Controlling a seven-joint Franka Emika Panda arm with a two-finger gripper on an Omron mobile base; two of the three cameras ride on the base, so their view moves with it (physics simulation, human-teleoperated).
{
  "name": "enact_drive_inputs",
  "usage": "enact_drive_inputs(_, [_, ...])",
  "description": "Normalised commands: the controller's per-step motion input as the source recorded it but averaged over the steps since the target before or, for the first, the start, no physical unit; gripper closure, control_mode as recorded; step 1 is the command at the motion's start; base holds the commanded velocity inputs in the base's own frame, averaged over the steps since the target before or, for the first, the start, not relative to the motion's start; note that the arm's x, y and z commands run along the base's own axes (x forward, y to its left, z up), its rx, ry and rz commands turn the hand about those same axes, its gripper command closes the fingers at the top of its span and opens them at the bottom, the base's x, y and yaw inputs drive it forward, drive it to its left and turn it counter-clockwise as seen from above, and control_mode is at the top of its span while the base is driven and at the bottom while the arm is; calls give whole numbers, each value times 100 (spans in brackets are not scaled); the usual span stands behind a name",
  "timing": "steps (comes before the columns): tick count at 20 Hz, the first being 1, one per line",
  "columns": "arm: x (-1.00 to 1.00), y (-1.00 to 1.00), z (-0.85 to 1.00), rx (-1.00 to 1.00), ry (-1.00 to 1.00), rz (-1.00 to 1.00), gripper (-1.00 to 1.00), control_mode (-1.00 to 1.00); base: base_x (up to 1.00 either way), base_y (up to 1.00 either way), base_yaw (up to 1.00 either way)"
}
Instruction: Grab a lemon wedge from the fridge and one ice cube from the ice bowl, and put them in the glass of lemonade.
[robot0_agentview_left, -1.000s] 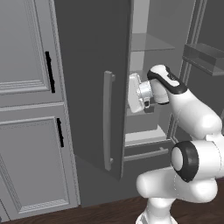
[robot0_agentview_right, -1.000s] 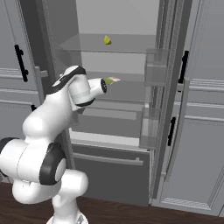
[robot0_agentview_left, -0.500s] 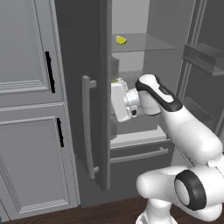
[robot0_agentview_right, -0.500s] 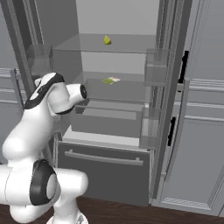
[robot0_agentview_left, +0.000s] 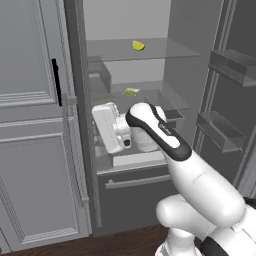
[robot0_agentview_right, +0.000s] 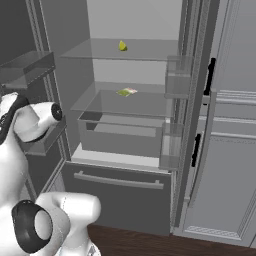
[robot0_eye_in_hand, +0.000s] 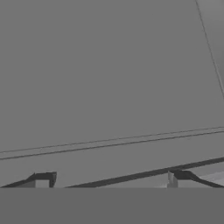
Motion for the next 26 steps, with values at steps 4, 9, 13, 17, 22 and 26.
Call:
enact_drive_inputs(4, [-4, 79, 20, -5, -2, 0, -100, -100, 0, 0, 0])
enact_drive_inputs(9, [-27, 0, 32, -1, 0, -2, -100, -100, 0, 0, 0])
enact_drive_inputs(13, [-70, -79, 59, 0, -3, -2, -100, -100, 0, 0, 0])
enact_drive_inputs(17, [-42, -96, 80, -10, -6, -3, -100, -100, 0, 0, 0])
enact_drive_inputs(22, [-12, -85, 70, -41, -7, -8, -100, -100, 0, 0, 0])
enact_drive_inputs(26, [-10, -86, 70, -48, 0, -7, -100, -100, 0, 0, 0])
